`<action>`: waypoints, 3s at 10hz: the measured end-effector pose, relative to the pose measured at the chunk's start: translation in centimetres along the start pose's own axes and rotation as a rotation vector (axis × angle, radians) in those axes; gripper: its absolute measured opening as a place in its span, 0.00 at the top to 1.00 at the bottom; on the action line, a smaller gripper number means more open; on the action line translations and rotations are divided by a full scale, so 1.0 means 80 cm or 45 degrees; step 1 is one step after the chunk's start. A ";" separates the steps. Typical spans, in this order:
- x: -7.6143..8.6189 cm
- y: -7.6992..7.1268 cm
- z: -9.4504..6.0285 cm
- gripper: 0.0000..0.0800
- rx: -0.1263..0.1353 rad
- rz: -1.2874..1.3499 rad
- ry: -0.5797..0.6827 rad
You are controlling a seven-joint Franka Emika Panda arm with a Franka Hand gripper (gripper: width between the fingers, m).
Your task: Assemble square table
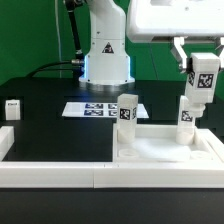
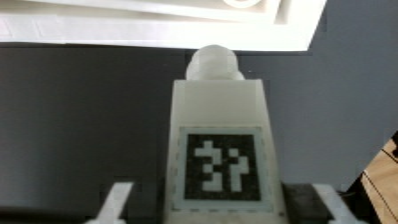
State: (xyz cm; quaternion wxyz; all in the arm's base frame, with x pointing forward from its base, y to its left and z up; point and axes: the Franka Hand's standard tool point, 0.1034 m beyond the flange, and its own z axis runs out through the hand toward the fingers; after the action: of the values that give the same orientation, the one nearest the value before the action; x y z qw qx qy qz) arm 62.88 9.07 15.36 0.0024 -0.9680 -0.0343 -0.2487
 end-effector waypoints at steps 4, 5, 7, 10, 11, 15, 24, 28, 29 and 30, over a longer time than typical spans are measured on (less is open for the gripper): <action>-0.028 -0.014 0.022 0.64 0.009 -0.031 0.037; -0.030 -0.017 0.027 0.64 0.009 -0.036 0.032; -0.031 -0.018 0.030 0.64 0.008 -0.039 0.027; -0.032 -0.018 0.031 0.64 0.008 -0.039 0.026; -0.032 -0.018 0.031 0.64 0.008 -0.039 0.026; -0.042 -0.027 0.043 0.64 0.011 -0.048 0.015; -0.049 -0.031 0.074 0.64 0.000 -0.069 0.001; -0.046 -0.032 0.079 0.64 -0.009 -0.078 0.068; -0.046 -0.032 0.079 0.64 -0.009 -0.078 0.070; -0.046 -0.032 0.079 0.64 -0.009 -0.079 0.070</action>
Offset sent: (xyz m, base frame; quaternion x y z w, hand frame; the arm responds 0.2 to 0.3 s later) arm 0.0063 0.0248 -0.0174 0.0238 0.0358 0.0250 0.9988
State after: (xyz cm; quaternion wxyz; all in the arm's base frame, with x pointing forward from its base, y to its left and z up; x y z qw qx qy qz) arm 62.56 11.50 8.01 -0.0078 -0.9592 -0.0635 -0.2753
